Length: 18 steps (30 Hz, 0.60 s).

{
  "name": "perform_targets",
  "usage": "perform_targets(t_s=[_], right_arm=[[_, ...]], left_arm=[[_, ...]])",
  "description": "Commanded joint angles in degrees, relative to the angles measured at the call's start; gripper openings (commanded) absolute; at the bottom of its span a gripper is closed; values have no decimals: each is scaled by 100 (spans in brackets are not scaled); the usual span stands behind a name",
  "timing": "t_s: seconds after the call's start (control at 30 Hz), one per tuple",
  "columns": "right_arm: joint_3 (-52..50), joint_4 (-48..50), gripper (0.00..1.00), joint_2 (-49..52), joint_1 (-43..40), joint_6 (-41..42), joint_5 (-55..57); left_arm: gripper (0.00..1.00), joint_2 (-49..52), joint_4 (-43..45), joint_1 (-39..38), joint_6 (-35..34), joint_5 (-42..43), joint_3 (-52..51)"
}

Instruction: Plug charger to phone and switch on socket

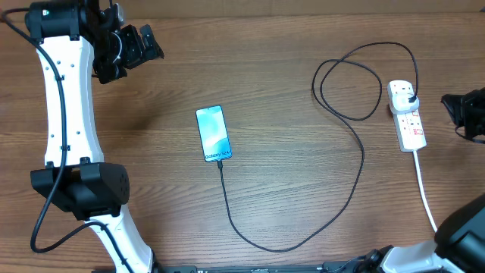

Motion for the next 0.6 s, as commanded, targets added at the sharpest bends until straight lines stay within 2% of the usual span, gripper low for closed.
perform_targets(t_s=[0.0,0.2,0.57], right_arm=[[136,302,4,420,-24,516,-22],[133,494,4,841,-24,839,282],[129,833,4,1589,-31,1071,173]], left_arm=[[100,-57,-13,-22,-52,-39,57],[100,-57,-13,-22,-52,-39,57],[100,-57,-13,-22,-52,-39,57]])
